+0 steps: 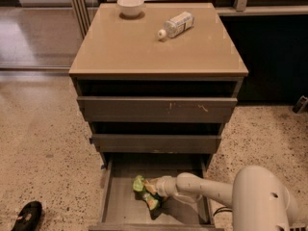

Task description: Place green rice chip bag into bottom drawer

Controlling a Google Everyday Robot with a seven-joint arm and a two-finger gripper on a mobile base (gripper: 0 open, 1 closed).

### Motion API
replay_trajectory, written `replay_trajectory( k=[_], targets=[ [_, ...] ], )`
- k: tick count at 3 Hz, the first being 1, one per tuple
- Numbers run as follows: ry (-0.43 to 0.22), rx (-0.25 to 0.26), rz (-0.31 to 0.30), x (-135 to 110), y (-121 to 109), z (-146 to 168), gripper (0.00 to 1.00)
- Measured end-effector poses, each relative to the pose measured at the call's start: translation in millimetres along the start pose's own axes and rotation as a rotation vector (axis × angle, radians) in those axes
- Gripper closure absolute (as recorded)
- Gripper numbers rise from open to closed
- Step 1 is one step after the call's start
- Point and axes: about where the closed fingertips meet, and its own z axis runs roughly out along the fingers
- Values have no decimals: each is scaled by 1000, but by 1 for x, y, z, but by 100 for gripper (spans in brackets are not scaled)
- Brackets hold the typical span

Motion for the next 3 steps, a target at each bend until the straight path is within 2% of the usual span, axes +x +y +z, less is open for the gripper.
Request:
replay_trajectory(
  k=[1,2,3],
  targets=[
    [25,-6,40,18,-12,14,100],
    [24,-4,40,18,-14,15,81],
    [24,-4,40,18,-14,15,58]
  ],
)
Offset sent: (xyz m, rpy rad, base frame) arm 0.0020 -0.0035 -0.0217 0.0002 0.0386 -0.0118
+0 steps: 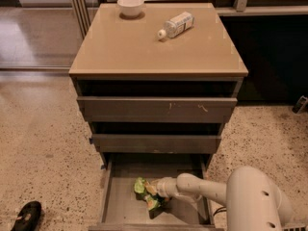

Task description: Place green rice chip bag into bottom drawer

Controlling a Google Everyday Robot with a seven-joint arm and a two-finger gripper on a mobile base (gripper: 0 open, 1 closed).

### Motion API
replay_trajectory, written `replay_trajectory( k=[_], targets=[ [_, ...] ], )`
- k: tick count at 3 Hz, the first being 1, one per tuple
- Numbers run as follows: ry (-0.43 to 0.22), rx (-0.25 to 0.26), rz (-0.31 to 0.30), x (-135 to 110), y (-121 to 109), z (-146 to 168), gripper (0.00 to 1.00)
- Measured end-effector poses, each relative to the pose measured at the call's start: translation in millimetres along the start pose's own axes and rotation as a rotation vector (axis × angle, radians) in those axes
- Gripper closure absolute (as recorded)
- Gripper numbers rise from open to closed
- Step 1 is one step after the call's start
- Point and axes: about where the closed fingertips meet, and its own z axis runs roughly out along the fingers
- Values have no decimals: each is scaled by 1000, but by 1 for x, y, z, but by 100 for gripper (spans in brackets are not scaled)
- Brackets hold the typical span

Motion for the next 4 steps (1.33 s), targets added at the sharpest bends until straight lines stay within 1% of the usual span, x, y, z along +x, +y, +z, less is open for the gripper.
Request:
replay_trajectory(
  k=[2,3,4],
  targets=[
    [0,0,0,0,0,0,11],
    [0,0,0,0,0,0,0],
    [0,0,0,0,0,0,0]
  ],
)
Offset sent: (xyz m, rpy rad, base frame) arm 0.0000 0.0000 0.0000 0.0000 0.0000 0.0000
